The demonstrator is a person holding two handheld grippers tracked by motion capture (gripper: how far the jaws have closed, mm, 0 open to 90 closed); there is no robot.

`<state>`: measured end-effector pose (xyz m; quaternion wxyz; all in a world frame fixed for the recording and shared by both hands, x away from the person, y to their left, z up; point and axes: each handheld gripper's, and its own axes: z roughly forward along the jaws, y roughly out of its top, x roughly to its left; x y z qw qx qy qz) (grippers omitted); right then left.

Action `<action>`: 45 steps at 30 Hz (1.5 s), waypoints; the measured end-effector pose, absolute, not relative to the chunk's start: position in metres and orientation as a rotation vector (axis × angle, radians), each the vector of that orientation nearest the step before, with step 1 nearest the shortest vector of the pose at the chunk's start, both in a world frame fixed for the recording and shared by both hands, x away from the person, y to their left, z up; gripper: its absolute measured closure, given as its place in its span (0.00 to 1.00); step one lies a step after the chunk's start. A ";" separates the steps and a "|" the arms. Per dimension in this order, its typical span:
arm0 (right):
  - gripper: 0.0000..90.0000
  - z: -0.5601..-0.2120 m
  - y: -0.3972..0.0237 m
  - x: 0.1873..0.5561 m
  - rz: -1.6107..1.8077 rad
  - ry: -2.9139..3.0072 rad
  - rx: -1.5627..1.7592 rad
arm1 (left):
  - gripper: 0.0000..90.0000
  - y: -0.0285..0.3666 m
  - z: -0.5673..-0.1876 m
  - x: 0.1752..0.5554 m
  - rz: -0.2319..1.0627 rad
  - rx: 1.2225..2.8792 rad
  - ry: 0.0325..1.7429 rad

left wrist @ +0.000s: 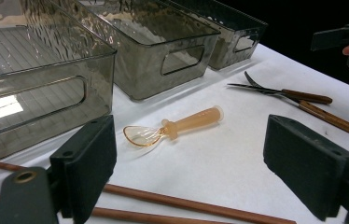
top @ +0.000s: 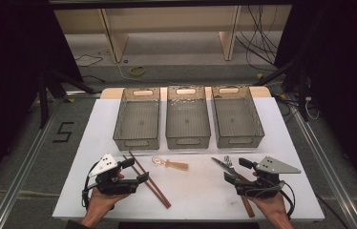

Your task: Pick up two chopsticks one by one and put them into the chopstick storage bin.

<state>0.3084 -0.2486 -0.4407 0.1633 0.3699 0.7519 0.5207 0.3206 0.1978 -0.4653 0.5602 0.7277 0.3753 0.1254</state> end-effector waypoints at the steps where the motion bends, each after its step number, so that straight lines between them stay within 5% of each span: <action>1: 0.24 -0.441 -0.249 0.308 1.484 2.146 1.057 | 0.19 0.198 -0.465 0.321 0.295 1.715 0.885; 22: 0.26 -0.441 -0.240 0.310 1.430 2.221 1.023 | 0.19 0.198 -0.465 0.323 0.285 1.754 0.876; 45: 0.26 -0.444 -0.241 0.313 1.416 2.259 1.039 | 0.25 0.172 -0.442 0.360 0.183 2.414 0.541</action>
